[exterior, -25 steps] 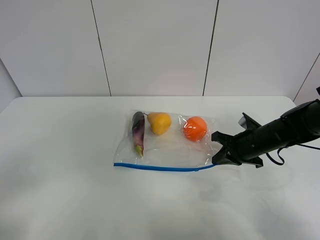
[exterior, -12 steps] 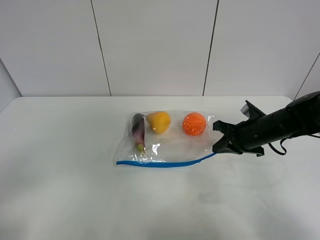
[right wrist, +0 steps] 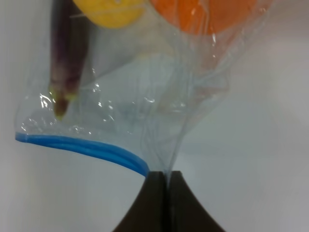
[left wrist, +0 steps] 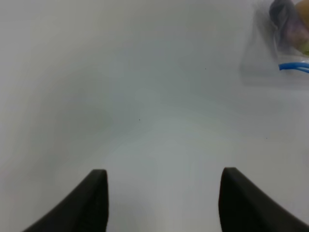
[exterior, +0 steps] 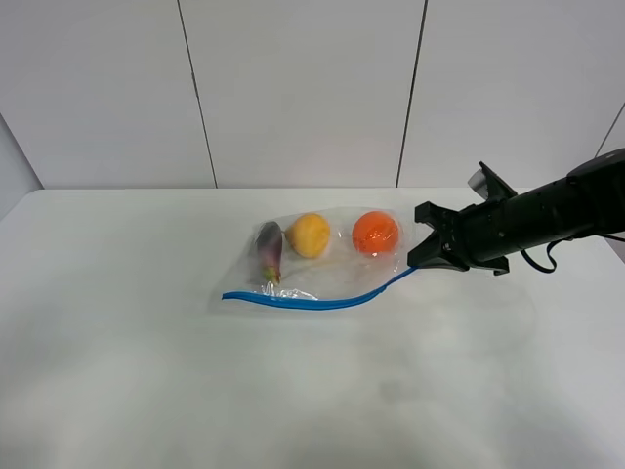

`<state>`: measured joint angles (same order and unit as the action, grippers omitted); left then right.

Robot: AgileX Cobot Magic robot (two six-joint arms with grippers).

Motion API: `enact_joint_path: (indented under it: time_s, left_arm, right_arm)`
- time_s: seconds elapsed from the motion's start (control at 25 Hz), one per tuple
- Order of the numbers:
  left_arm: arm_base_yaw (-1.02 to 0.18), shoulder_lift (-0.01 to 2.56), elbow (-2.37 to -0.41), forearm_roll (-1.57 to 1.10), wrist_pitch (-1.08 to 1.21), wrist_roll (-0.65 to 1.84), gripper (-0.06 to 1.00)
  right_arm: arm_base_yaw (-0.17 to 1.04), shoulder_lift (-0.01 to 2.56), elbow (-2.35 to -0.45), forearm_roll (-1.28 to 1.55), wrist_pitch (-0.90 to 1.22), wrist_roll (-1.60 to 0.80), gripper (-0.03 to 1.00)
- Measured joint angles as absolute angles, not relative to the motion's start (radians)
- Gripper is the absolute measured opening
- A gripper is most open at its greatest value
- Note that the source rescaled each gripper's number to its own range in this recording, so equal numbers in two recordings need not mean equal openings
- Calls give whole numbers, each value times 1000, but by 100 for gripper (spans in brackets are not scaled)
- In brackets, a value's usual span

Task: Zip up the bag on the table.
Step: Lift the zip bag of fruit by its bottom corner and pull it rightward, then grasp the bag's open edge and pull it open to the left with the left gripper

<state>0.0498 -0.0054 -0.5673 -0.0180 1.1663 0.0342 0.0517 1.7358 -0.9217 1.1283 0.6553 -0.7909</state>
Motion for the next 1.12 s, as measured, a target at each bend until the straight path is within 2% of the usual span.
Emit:
enact_joint_path:
  time_s: [0.6, 1.12]
  left_arm:
    - [50, 17, -592, -26, 1152, 35, 100]
    - [50, 503, -808, -56, 892, 39, 100]
  right_arm:
    - [52, 1736, -948, 1104, 671, -791, 0]
    - [52, 1736, -948, 1099, 671, -791, 0]
